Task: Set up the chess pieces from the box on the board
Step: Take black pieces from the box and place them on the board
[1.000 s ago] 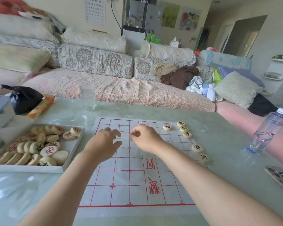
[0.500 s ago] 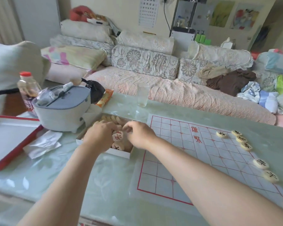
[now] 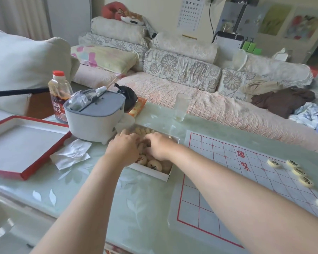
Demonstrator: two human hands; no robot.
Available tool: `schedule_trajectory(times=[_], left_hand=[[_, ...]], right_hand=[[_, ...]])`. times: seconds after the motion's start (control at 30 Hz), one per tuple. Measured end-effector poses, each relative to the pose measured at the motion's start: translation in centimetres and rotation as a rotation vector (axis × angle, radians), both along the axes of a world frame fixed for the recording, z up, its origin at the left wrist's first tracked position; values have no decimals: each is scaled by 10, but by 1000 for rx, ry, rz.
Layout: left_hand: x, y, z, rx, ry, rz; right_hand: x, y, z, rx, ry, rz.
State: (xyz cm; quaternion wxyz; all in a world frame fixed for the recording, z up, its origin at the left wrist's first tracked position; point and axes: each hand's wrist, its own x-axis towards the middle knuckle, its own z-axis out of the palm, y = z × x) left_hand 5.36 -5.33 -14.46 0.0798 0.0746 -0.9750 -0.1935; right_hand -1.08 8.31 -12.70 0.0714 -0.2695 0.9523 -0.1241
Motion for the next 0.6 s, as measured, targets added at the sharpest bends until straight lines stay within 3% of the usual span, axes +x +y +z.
schedule_trajectory(times=[0.17,0.37,0.6], left_hand=[[1,2,1,-27,36,-35],[1,4,7,110,152,-25],[5,12,19,201,196,38]], right_hand=[[-2,9,1,-76,27,10],[9,20,8,-348,-23,-35],[31,44,17,-226,-79,14]])
